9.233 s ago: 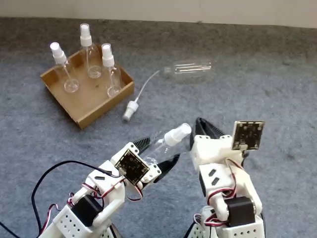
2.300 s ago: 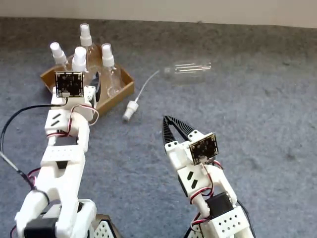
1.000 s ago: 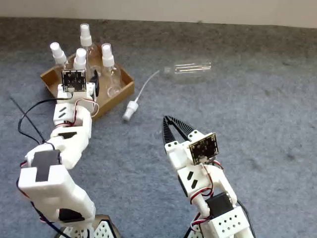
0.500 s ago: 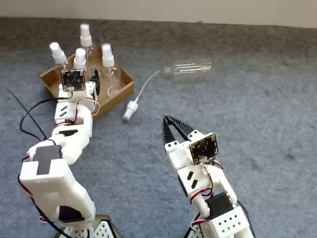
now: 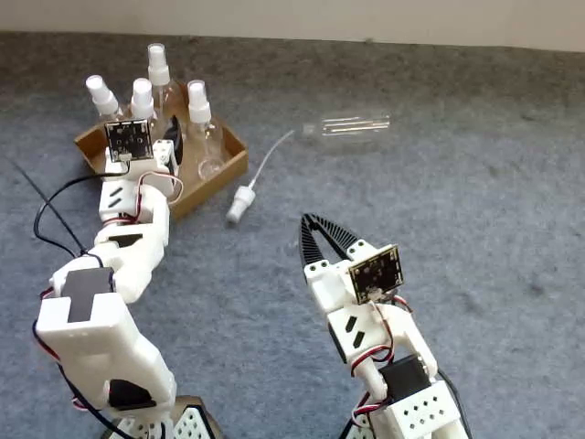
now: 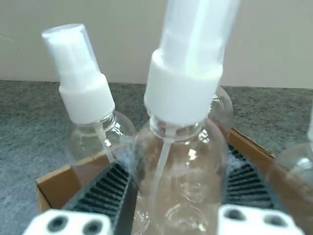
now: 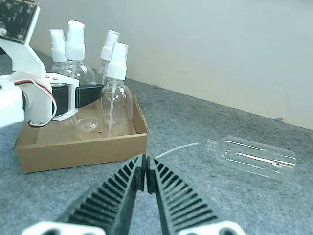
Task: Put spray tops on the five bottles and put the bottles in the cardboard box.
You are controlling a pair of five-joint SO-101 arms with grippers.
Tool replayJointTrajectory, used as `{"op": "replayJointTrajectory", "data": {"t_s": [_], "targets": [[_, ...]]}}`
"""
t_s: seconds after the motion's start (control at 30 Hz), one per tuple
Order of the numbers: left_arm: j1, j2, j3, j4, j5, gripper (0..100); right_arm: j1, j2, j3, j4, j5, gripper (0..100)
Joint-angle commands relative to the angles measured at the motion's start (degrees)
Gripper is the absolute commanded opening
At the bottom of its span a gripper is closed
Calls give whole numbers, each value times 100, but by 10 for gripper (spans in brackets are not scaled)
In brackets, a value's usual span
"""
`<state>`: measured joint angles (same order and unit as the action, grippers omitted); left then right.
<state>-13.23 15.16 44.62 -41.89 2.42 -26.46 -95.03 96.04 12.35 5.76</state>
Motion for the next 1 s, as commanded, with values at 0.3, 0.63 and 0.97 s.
{"op": "replayJointTrajectory", "data": {"t_s": [0.3,0.63,0.97], "targets": [[-22,444,-127,-132,44,92,31,-31,1007,57,35,4],[-48,453,-75,-132,62,190,40,-31,1007,57,35,4],[-48,453,-66,-114,53,194,40,-31,1007,57,35,4]]}}
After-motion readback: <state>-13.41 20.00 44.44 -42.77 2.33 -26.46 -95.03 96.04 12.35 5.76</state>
